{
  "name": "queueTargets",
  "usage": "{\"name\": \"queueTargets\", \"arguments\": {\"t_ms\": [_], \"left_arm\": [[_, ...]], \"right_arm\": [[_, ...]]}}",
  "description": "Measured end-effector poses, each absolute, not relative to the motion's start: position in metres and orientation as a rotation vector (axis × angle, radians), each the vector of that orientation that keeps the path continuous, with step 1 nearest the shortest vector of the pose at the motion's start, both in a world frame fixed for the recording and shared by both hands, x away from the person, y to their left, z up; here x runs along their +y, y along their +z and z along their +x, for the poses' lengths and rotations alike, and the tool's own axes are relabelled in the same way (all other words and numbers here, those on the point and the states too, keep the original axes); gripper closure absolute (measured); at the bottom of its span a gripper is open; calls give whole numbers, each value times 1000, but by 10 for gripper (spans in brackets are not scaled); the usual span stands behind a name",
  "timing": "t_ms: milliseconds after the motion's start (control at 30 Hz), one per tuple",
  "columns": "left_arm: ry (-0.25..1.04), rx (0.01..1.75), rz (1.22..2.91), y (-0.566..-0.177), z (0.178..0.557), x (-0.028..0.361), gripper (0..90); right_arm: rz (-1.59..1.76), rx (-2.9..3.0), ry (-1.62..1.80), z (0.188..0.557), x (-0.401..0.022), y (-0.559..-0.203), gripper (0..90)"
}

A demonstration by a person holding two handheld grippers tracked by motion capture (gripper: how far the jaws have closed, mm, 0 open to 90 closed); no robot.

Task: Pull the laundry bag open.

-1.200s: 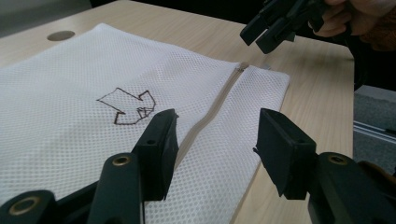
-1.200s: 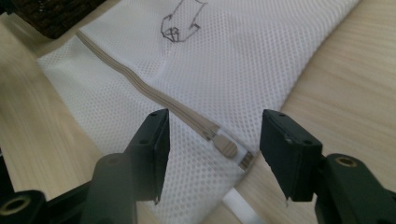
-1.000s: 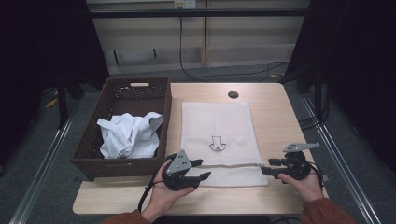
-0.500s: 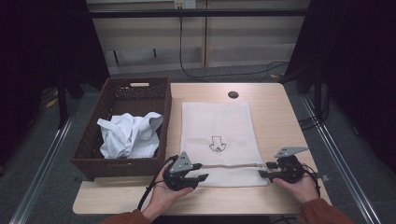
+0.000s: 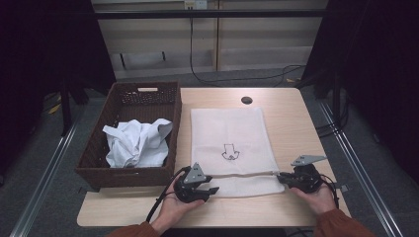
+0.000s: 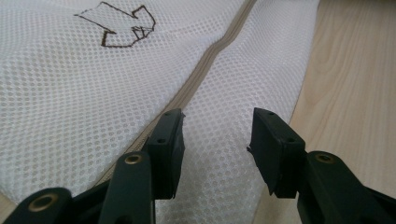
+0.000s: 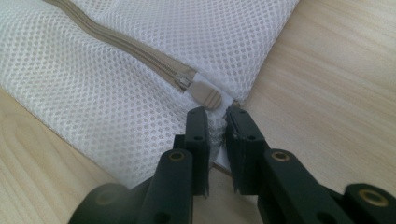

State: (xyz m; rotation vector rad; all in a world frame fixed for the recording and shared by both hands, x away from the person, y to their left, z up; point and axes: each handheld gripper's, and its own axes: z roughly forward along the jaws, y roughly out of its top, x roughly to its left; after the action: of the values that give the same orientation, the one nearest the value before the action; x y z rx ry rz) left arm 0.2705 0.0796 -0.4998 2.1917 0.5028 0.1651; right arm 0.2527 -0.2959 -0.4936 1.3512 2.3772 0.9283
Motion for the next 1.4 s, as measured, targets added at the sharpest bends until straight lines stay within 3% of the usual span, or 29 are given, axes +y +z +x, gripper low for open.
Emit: {"name": "queueTargets", "arguments": {"t_ms": [333, 1400], "left_arm": [[157, 493, 2226, -506, 270, 76, 549], [152, 510, 2243, -504, 273, 72, 558]], "right_arm": [[1408, 2355, 985, 256, -299, -492, 877], [1283, 2186, 1366, 254, -297, -428, 888]]}}
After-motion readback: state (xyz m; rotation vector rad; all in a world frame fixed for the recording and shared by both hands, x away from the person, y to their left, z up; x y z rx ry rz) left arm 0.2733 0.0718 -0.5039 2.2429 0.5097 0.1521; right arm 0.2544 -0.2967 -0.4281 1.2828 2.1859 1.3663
